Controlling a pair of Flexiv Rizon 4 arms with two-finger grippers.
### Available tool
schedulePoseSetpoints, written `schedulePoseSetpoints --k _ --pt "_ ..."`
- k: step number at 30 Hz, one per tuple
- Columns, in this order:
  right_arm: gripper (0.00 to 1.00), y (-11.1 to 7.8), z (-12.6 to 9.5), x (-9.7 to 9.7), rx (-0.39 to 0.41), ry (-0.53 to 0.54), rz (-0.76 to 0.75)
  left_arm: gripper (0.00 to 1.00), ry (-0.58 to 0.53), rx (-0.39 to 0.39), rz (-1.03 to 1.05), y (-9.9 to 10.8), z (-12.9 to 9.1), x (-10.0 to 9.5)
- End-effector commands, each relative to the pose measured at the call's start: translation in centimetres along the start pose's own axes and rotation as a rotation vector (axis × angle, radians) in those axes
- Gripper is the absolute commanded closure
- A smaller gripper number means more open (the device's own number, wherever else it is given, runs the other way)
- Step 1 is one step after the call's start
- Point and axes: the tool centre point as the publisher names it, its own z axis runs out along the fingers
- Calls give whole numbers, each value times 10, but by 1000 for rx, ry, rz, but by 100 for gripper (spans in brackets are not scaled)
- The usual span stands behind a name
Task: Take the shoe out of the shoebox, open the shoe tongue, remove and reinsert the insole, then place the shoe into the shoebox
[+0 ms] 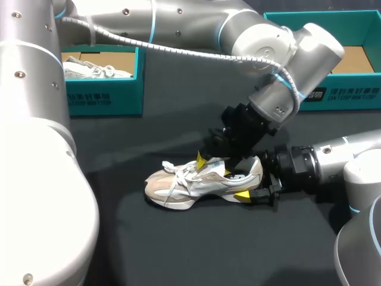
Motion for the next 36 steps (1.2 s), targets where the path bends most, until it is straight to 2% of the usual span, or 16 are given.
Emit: schedulePoseSetpoints --k 1,2,4,12,14,19,20,25,30,36 --pt "100 1 1 0 4 -1 0 42 -1 41 -71 12 -1 -3" --pt "100 1 1 0 4 -1 0 49 -2 52 -68 13 -2 -4" --pt "100 1 1 0 4 -1 0 55 -3 65 -59 16 -4 -5" --pt "100 1 1 0 4 -1 0 58 -3 102 -46 20 -6 -11" --pt "100 1 1 0 4 -1 0 63 0 105 -46 19 -7 -14" --pt "100 1 1 0 4 -1 0 96 21 115 -53 17 -8 -23" --pt "100 1 1 0 4 -1 0 99 27 117 -55 17 -8 -25" --pt "100 1 1 0 4 -1 0 100 85 113 -98 18 -7 -38" --pt "100 1 1 0 4 -1 0 100 191 113 -147 18 -5 -54" --pt "100 1 1 0 4 -1 0 100 311 75 -217 14 2 -71"
